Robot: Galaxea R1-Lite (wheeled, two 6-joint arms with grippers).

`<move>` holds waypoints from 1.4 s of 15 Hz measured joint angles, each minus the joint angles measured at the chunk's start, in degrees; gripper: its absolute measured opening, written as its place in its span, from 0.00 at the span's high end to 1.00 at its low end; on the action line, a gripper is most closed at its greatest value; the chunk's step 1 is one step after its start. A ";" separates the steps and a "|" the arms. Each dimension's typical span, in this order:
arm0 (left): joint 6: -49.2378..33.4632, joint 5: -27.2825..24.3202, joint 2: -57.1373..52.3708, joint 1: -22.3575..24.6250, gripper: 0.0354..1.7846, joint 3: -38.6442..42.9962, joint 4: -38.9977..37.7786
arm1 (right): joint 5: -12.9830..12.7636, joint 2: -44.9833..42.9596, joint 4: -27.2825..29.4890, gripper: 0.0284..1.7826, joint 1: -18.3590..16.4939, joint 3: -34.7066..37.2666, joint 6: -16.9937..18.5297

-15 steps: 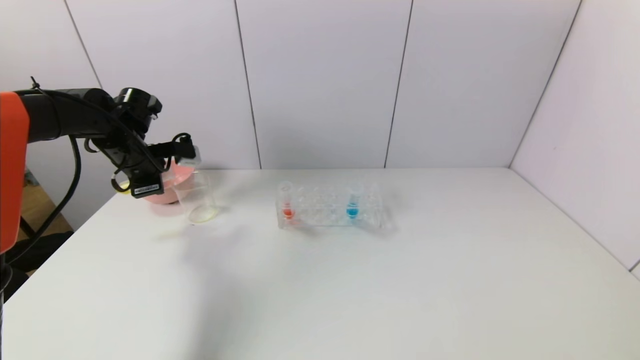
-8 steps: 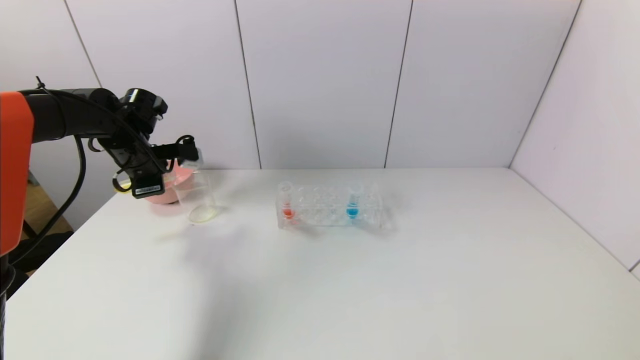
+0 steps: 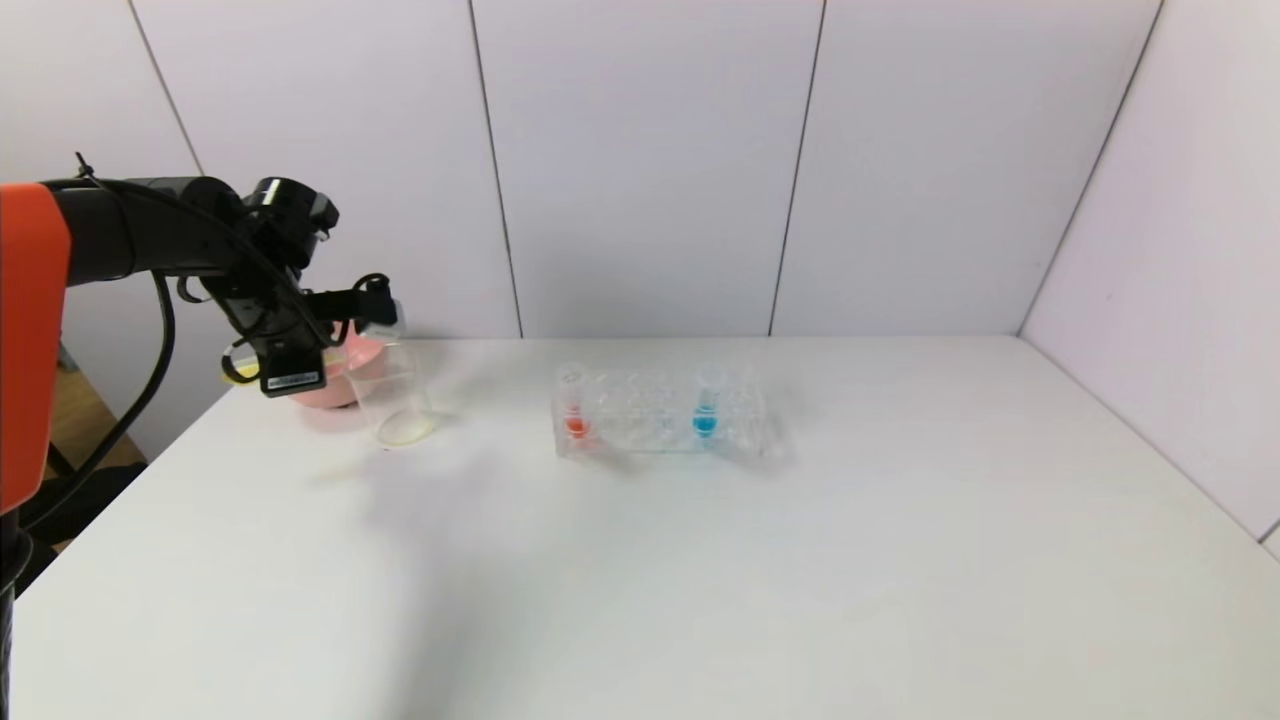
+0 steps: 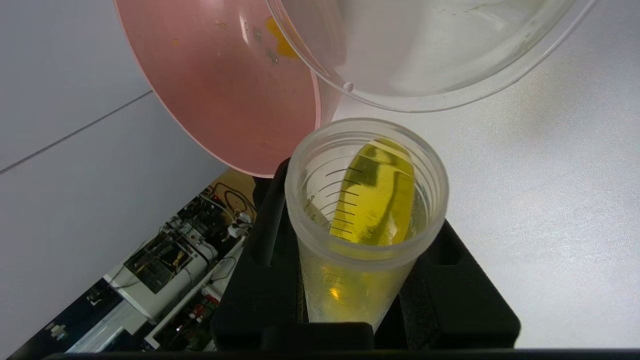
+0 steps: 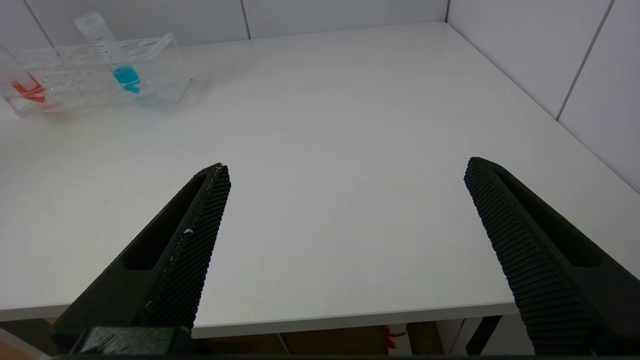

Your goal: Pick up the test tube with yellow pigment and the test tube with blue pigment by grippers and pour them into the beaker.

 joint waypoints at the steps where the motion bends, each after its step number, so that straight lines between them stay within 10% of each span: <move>1: 0.04 0.11 0.05 -0.17 0.71 0.02 0.16 | 0.00 0.00 0.02 0.04 0.00 0.00 -0.02; 21: -0.07 2.57 0.16 -1.45 0.71 0.00 0.00 | 0.00 0.00 0.00 0.04 0.02 0.00 0.00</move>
